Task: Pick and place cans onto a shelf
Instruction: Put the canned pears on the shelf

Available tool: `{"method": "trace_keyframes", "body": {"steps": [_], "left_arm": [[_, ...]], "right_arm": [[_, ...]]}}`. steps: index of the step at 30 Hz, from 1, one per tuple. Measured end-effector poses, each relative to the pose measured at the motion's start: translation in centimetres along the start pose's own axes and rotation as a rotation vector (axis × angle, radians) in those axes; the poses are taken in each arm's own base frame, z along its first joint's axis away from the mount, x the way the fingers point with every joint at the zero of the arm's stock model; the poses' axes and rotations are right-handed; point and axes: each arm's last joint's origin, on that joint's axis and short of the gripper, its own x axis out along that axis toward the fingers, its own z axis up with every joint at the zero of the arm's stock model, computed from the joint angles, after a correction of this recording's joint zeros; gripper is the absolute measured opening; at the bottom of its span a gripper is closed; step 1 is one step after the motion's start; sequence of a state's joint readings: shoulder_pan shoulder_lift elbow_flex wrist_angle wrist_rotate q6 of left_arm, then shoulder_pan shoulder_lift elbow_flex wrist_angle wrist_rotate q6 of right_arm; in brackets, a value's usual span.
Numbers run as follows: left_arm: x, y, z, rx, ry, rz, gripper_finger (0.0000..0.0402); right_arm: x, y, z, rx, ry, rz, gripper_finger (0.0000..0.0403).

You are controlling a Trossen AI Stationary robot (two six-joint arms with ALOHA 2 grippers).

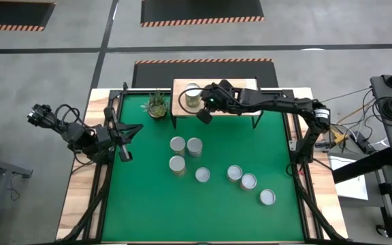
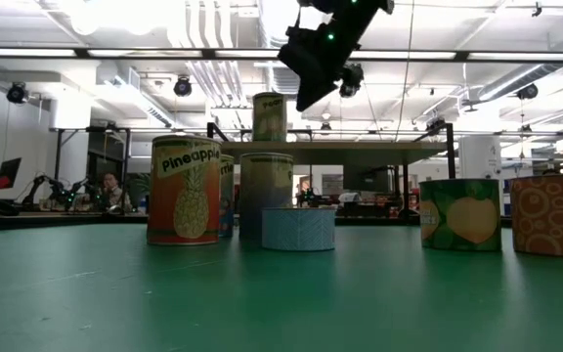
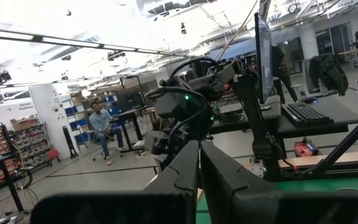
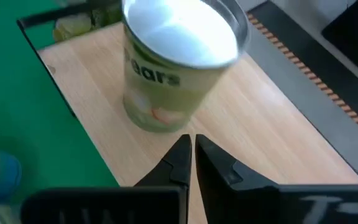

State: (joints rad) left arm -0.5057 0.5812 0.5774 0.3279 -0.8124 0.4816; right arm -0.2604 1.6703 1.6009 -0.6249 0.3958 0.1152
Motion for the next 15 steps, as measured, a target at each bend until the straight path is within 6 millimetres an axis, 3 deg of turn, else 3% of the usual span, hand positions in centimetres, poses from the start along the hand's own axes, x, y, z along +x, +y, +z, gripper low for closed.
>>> {"method": "trace_keyframes", "body": {"steps": [9,15], "left_arm": [[0.0,0.0,0.0,0.004,0.000,0.000,0.0000],[0.0,0.0,0.0,0.004,0.000,0.000,0.0000]], "right_arm": [[1.7,0.7,0.7,-0.005,-0.189,0.019,0.0013],[2.1,1.3,0.5,-0.048,-0.173,0.141,0.0013]]}}
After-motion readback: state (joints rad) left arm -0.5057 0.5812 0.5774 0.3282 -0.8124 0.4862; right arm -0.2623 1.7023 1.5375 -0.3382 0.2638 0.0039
